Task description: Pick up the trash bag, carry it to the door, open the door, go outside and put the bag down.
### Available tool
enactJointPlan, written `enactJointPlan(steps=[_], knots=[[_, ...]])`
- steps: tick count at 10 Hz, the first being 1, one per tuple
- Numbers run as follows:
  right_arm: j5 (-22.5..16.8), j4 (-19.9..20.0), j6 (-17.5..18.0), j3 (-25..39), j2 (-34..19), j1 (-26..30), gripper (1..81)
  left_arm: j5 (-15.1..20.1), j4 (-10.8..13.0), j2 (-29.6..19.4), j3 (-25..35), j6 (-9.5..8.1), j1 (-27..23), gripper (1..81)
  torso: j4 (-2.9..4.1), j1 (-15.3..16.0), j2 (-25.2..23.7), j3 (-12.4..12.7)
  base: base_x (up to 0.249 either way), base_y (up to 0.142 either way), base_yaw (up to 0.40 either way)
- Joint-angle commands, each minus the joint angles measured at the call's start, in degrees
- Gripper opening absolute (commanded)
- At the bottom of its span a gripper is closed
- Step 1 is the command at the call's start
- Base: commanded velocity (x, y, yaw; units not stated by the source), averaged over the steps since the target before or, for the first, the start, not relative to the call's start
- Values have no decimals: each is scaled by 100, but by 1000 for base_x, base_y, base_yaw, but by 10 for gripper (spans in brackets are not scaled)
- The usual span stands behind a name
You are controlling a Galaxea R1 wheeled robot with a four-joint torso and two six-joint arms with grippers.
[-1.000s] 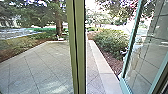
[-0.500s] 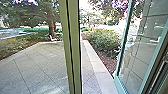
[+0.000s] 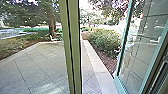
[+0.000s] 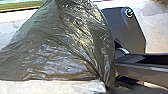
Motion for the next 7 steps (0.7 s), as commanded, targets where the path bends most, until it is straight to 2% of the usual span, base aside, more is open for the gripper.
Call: enactJointPlan(steps=[1, 5, 7], knots=[[-314, -16, -25, 46, 56, 231, 811, 353, -23, 31, 24, 51, -275, 10, 0, 0, 0, 0, 0, 0, 0], [-314, -113, -25, 46, 56, 196, 811, 353, -15, 31, 24, 51, -267, 10, 0, 0, 0, 0, 0, 0, 0], [-314, -113, -25, 46, 65, 196, 811, 344, -32, 23, 15, 51, -267, 10, 0, -2, 0, 0, 0, -80, 0]])
